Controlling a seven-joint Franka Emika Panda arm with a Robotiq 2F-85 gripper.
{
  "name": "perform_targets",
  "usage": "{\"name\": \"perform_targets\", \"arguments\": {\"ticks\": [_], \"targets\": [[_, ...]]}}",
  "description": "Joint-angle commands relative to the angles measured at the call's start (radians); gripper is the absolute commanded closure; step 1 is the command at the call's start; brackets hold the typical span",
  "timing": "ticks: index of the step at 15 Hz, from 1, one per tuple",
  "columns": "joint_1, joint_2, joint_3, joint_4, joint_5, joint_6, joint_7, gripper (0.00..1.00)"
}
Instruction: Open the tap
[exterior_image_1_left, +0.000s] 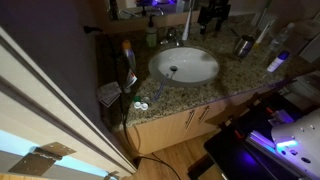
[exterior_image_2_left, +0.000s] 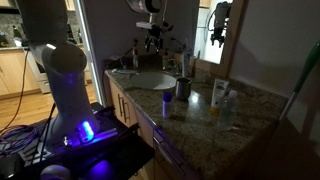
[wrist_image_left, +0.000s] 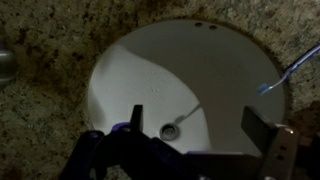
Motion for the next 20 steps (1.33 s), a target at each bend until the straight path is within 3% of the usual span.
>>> {"name": "perform_targets", "arguments": {"ticks": [1, 5, 7, 8, 12, 17, 20], "targets": [[0.016, 0.166, 0.017, 0.095, -0.052, 0.153, 0.146, 0.0], [0.038, 0.293, -0.015, 0.237, -0.096, 0.323, 0.329, 0.0], [0.059, 0.316, -0.047, 0.301, -0.141, 0.32, 0.431, 0.0], [0.044, 0.284, -0.025, 0.226, -0.1, 0.327, 0.353, 0.0], [0.05, 0.324, -0.042, 0.293, -0.116, 0.333, 0.403, 0.0], [0.018, 0.432, -0.023, 0.367, -0.001, 0.422, 0.323, 0.0], [0.012, 0.492, -0.022, 0.417, 0.041, 0.412, 0.298, 0.0]]}}
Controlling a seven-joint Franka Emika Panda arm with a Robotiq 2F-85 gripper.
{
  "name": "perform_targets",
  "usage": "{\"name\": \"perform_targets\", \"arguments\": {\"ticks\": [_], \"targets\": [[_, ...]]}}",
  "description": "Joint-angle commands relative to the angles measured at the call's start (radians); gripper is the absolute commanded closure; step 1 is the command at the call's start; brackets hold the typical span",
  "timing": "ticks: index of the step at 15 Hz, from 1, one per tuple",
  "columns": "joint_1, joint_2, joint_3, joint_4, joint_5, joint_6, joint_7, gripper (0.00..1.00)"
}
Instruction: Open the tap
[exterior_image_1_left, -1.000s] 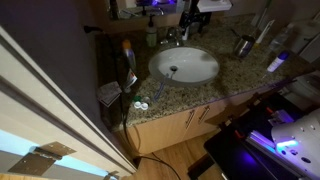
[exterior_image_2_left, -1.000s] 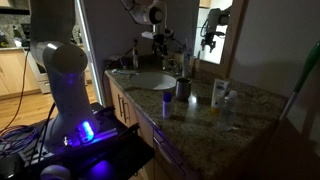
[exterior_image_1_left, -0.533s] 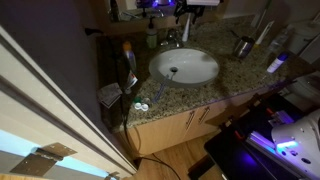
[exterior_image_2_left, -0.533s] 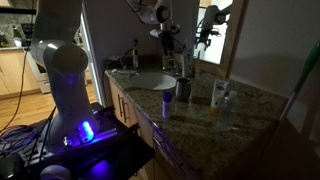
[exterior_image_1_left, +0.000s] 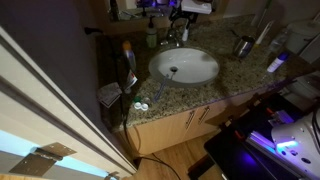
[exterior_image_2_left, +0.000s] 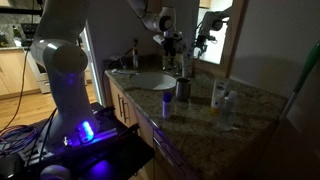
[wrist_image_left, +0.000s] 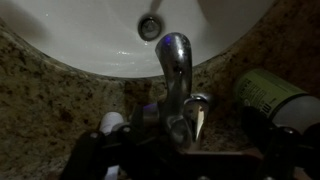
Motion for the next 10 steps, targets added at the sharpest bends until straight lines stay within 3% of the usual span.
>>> {"name": "perform_targets", "arguments": {"ticks": [1, 5, 6, 7, 9, 10], "targets": [[-0.018, 0.085, 0.008, 0.088, 0.056, -0.022, -0.051, 0.0], [0.001, 0.082, -0.01, 0.07, 0.042, -0.005, -0.023, 0.0], [-0.001, 0.085, -0.01, 0.072, 0.042, -0.018, -0.028, 0.05], [-0.005, 0.082, -0.006, 0.064, 0.048, -0.015, -0.036, 0.26], [-0.004, 0.077, -0.01, 0.056, 0.046, -0.018, -0.028, 0.31], [-0.007, 0.072, -0.008, 0.051, 0.05, -0.02, -0.033, 0.38]]}}
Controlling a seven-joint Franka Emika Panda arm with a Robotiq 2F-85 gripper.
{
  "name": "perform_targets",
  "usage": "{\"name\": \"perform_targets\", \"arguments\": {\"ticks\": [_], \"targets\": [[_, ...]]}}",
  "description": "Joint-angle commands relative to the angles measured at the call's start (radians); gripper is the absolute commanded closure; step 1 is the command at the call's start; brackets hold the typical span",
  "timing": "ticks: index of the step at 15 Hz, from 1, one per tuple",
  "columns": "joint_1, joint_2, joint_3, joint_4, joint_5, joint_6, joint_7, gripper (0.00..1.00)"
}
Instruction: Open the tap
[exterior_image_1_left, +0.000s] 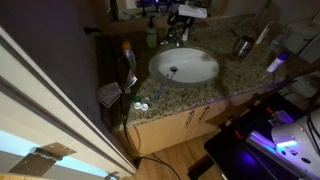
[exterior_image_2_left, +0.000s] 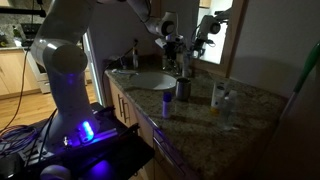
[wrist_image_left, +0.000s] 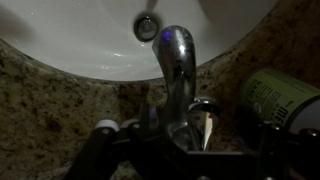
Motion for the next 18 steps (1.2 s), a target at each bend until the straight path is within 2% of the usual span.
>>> {"name": "perform_targets", "arguments": {"ticks": [1, 2, 3, 4, 5, 6, 7, 12, 13, 16, 18], "targets": [[0.001, -0.019, -0.009, -0.023, 0.011, -0.022, -0.013, 0.45], [-0.002, -0.027, -0.004, -0.028, 0.017, -0.036, -0.024, 0.5], [-0.001, -0.038, -0.003, -0.035, 0.013, -0.047, -0.029, 0.33], [0.003, -0.048, -0.007, -0.04, 0.004, -0.06, -0.026, 0.31], [0.0, -0.056, -0.002, -0.044, 0.007, -0.073, -0.037, 0.61], [0.001, -0.064, -0.002, -0.047, 0.006, -0.085, -0.037, 0.58], [0.005, -0.073, -0.006, -0.05, 0.0, -0.098, -0.035, 0.59], [0.02, -0.092, -0.022, -0.061, -0.027, -0.089, -0.008, 0.93], [0.021, -0.092, -0.022, -0.064, -0.029, -0.09, -0.007, 0.95], [0.024, -0.092, -0.025, -0.077, -0.038, -0.075, -0.004, 0.93], [0.027, -0.109, -0.036, -0.099, -0.034, -0.007, 0.037, 0.93]]}}
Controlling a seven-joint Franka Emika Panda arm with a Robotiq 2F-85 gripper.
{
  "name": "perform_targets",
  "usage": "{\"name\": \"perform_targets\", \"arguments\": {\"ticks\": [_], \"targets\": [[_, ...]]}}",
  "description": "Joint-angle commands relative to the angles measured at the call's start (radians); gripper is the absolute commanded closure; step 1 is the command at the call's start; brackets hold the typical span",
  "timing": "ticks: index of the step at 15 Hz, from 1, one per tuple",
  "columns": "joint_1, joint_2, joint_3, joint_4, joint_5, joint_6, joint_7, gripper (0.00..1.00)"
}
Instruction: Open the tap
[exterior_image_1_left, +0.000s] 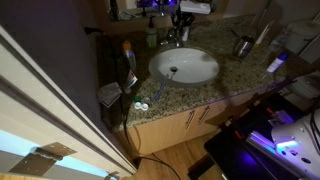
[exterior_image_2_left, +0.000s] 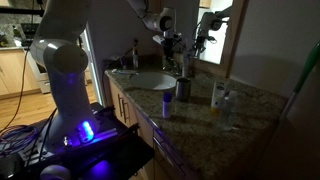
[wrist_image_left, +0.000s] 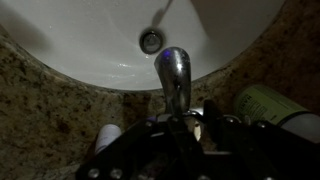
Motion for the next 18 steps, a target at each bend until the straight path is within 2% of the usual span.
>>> {"name": "perform_targets", "arguments": {"ticks": [1, 5, 10, 11, 12, 13, 14, 17, 18], "targets": [[0.009, -0.069, -0.039, -0.093, -0.014, 0.113, 0.072, 0.93], [0.015, -0.152, -0.073, -0.181, -0.019, 0.267, 0.169, 0.93], [0.028, -0.213, -0.123, -0.26, -0.037, 0.515, 0.315, 0.93], [0.039, -0.233, -0.145, -0.277, -0.062, 0.555, 0.357, 0.47], [0.047, -0.257, -0.155, -0.286, -0.08, 0.519, 0.368, 0.45], [0.018, -0.294, -0.112, -0.304, -0.058, 0.437, 0.307, 0.4], [-0.004, -0.329, -0.074, -0.328, -0.014, 0.389, 0.253, 0.32], [-0.037, -0.385, -0.028, -0.378, 0.096, 0.225, 0.115, 0.12], [-0.016, -0.326, -0.046, -0.306, 0.035, 0.288, 0.203, 0.29]]}}
